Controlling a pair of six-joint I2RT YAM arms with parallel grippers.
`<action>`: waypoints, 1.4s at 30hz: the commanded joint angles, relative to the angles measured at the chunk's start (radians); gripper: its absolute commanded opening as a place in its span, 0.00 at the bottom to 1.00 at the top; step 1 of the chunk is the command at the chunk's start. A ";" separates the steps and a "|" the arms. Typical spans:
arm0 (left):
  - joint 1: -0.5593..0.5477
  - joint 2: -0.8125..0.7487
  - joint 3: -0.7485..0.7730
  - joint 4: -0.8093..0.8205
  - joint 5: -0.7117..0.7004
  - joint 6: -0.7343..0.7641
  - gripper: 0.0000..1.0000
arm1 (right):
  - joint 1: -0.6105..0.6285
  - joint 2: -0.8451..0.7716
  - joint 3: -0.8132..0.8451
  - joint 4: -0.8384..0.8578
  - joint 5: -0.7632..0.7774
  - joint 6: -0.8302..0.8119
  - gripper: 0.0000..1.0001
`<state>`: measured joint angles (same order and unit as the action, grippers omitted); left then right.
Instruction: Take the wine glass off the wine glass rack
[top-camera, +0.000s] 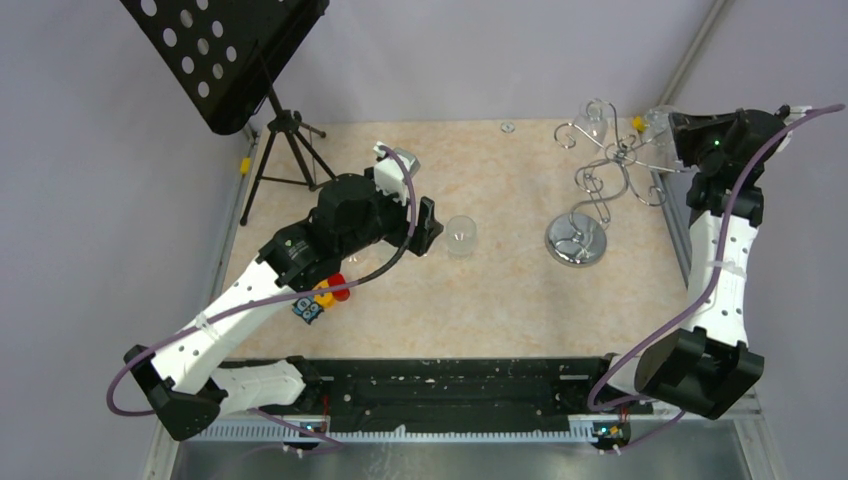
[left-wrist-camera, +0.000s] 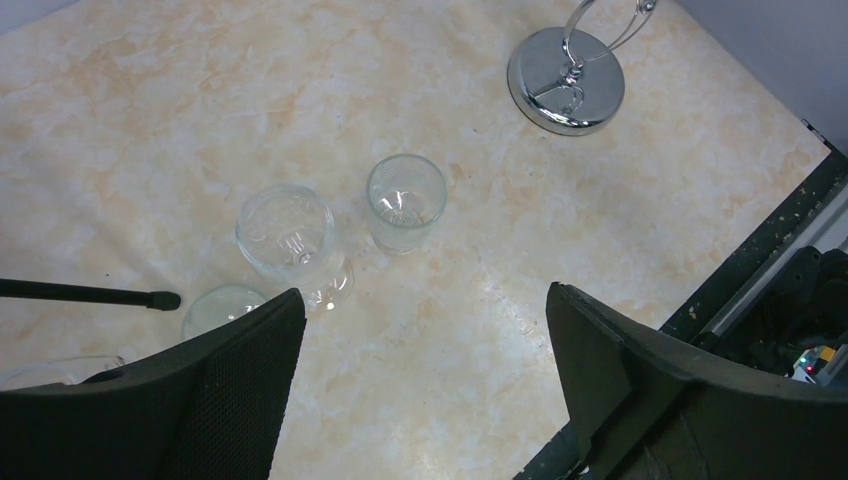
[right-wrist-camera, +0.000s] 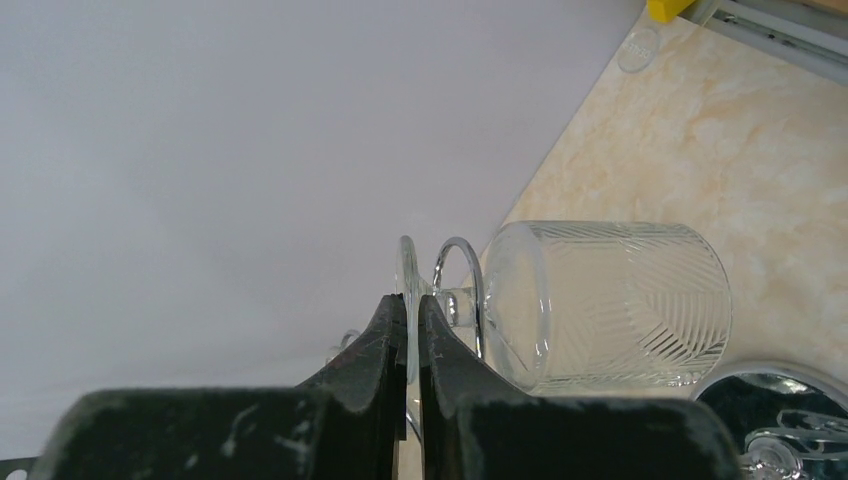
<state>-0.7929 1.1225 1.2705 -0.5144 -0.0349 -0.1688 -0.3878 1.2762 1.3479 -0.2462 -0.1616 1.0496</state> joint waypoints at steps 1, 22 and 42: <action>0.004 -0.016 -0.002 0.055 0.005 -0.003 0.94 | 0.001 -0.088 0.041 0.076 -0.012 0.020 0.00; 0.004 -0.020 -0.006 0.062 0.006 -0.005 0.94 | 0.004 -0.048 -0.017 0.174 -0.174 0.138 0.00; 0.004 -0.016 0.003 0.060 0.002 -0.003 0.94 | 0.030 0.051 -0.049 0.334 -0.213 0.276 0.00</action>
<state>-0.7929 1.1225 1.2655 -0.4999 -0.0345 -0.1692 -0.3725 1.3289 1.2823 -0.0895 -0.3641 1.2697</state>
